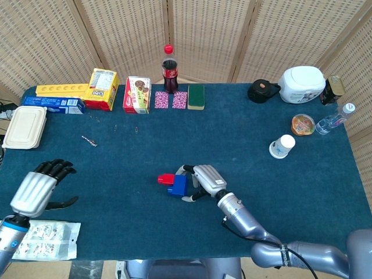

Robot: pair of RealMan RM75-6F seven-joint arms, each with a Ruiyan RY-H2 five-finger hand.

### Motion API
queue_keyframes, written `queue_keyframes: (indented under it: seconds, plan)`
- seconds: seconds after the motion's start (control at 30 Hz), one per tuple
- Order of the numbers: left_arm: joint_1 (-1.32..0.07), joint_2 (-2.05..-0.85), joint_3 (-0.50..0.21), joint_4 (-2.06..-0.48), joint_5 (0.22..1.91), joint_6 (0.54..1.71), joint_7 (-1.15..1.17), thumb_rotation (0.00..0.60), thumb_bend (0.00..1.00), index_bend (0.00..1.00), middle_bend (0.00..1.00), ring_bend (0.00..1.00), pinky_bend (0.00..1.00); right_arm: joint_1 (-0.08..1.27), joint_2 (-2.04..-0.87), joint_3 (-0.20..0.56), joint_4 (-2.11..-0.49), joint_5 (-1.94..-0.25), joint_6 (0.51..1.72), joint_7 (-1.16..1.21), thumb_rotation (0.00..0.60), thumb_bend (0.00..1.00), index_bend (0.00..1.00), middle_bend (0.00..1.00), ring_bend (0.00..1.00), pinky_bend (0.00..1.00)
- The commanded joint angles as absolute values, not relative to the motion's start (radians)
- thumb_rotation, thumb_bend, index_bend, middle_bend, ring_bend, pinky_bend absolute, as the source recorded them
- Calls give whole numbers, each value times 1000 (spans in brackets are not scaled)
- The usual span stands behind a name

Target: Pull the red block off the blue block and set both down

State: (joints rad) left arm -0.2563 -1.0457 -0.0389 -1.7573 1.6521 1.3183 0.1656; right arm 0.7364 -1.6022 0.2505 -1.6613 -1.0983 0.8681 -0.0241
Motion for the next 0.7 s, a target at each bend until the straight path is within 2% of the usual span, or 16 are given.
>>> queue_keyframes:
  seconds: [0.03, 0.23, 0.47, 0.7]
  plan:
    - [-332, -1071, -53, -1797, 1686, 1237, 233, 436, 214, 355, 308, 233, 286, 731, -1584, 248, -1679, -1104, 866, -11, 600, 213, 433, 511, 659, 604]
    - [-436, -1177, -102, -1794, 1700, 1158, 320, 433, 222, 355, 309, 233, 286, 723, -1545, 253, -1710, -1101, 864, 23, 597, 213, 434, 511, 659, 604]
    - [-538, -1330, -138, -1708, 1691, 1094, 339, 434, 223, 355, 309, 233, 286, 710, -1501, 261, -1735, -1099, 867, 66, 600, 213, 435, 511, 659, 604]
    - [-611, -1463, -159, -1596, 1725, 1110, 356, 446, 224, 355, 309, 233, 286, 698, -1446, 269, -1769, -1108, 864, 113, 600, 213, 437, 511, 659, 604]
